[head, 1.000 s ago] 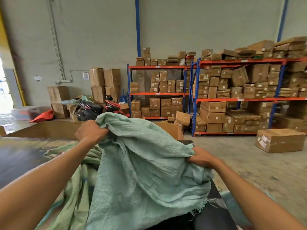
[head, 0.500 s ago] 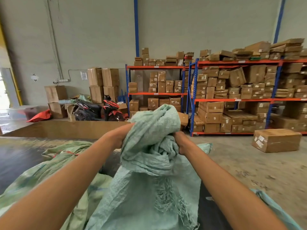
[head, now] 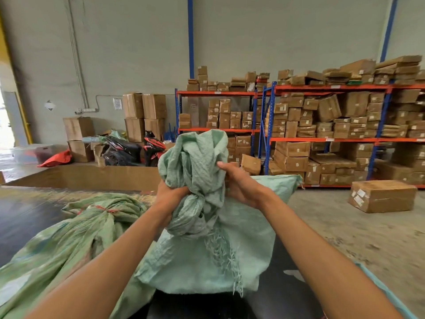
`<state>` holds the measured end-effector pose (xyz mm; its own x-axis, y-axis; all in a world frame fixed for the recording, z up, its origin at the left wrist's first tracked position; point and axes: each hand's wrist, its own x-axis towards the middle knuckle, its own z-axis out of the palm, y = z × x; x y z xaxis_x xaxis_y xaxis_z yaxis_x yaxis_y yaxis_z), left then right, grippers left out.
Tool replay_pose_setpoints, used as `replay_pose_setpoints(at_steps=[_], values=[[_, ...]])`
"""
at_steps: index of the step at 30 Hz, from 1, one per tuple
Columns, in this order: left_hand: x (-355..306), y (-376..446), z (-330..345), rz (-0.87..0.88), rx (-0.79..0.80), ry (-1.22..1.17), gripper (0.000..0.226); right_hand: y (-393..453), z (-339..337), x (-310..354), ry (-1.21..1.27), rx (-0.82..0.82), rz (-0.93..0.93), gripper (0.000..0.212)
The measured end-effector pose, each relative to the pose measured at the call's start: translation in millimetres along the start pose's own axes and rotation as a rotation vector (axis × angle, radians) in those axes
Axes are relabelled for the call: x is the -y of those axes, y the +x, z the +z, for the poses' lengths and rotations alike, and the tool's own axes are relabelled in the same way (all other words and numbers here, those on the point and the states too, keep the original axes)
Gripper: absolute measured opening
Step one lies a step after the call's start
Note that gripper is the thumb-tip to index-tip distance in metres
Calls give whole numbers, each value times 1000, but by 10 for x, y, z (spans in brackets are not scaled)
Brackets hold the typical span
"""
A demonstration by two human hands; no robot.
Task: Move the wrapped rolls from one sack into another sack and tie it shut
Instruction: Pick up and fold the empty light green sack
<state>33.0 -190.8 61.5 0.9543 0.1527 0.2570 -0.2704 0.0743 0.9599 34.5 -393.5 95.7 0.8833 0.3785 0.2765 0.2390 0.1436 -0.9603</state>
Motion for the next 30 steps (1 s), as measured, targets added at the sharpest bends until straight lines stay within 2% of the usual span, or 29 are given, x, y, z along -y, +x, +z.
replay_pose_setpoints(at_steps=[1, 2, 3, 4, 5, 6, 7, 8, 10, 13, 14, 17, 19, 20, 21, 23, 25, 26, 28, 30], values=[[-32, -3, -23, -23, -19, -29, 61, -8, -60, 27, -250, -146, -106, 39], [-40, 30, -67, -51, -44, -55, 51, -35, -164, 21, -541, -338, -221, 46], [-57, 58, -120, -75, -63, -78, 43, -88, -292, -9, -846, -487, -262, 65], [-65, 90, -170, -89, -80, -101, 38, -133, -444, -72, -1141, -501, -180, 91], [-87, 108, -208, -93, -94, -124, 38, -172, -595, -176, -1341, -411, -6, 112], [-87, 153, -252, -92, -108, -147, 40, -218, -716, -303, -1436, -283, 189, 123], [-99, 169, -277, -87, -143, -158, 42, -280, -814, -427, -1446, -184, 345, 118], [-109, 189, -292, -83, -190, -173, 45, -341, -900, -552, -1380, -144, 415, 92], [-128, 200, -304, -75, -254, -215, 48, -468, -916, -744, -1084, -165, 387, 18], [-125, 185, -287, -96, -245, -220, 48, -570, -740, -855, -787, -123, 332, 18], [-127, 182, -287, -117, -205, -228, 50, -583, -669, -872, -734, -149, 318, 28], [-166, 155, -285, -201, -30, -283, 58, -565, -497, -953, -462, -323, 272, 99], [-307, 15, -271, -233, 37, -250, 35, -537, -395, -944, -325, -468, 198, 149], [-372, -78, -278, -260, 87, -241, 26, -531, -377, -925, -303, -552, 196, 161], [-360, -70, -310, -269, 117, -243, 27, -547, -363, -890, -292, -626, 195, 165], [-404, -115, -391, -266, 142, -266, 29, -602, -404, -891, -183, -745, 176, 153], [-475, -216, -526, -232, 158, -302, 28, -722, -410, -867, -28, -700, 169, 133], [-504, -248, -570, -218, 148, -308, 25, -788, -402, -832, -33, -642, 177, 118], [-500, -281, -621, -127, 19, -207, 24, -877, -351, -750, -151, -598, 184, 77], [-470, -357, -634, 1, -218, -1, 60, -917, -208, -602, -178, -663, 144, 46]])
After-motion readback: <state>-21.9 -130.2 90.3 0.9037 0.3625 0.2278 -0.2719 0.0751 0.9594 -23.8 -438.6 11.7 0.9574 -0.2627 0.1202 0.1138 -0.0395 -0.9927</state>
